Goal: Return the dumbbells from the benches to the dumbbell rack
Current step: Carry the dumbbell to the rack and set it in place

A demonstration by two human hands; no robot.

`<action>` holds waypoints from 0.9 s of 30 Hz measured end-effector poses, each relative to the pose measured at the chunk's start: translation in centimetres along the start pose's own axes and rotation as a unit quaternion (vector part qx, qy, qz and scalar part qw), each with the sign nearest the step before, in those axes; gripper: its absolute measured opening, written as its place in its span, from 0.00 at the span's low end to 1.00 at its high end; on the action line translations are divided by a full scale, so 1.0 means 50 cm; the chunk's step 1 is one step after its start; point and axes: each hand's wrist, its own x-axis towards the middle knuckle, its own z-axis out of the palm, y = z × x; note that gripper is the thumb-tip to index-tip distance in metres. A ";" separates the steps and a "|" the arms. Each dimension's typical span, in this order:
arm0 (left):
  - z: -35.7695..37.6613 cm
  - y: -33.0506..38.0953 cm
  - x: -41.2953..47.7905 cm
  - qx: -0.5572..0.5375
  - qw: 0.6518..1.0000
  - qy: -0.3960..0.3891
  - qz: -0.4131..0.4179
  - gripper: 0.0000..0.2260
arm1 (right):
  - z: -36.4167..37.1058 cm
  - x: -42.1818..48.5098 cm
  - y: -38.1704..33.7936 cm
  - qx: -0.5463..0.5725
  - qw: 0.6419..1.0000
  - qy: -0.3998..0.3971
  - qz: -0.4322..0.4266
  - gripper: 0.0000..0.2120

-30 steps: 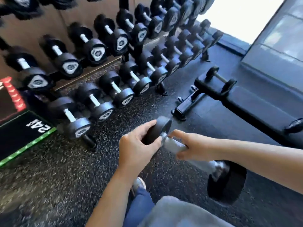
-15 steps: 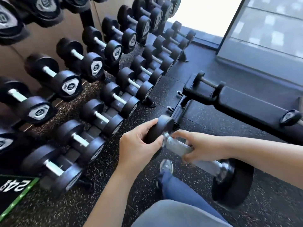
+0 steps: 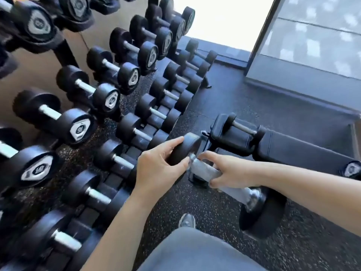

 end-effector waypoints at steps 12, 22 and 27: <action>-0.012 -0.048 0.372 -0.013 0.999 -0.026 -0.027 0.18 | -0.235 0.266 -0.002 0.014 0.999 -0.013 0.033 0.29; -0.094 -0.064 0.763 0.013 0.997 -0.068 0.028 0.19 | -0.459 0.539 -0.062 0.023 0.997 0.039 0.055 0.31; -0.120 -0.061 0.883 0.015 0.996 -0.082 0.043 0.18 | -0.539 0.618 -0.086 0.042 0.996 0.057 0.058 0.30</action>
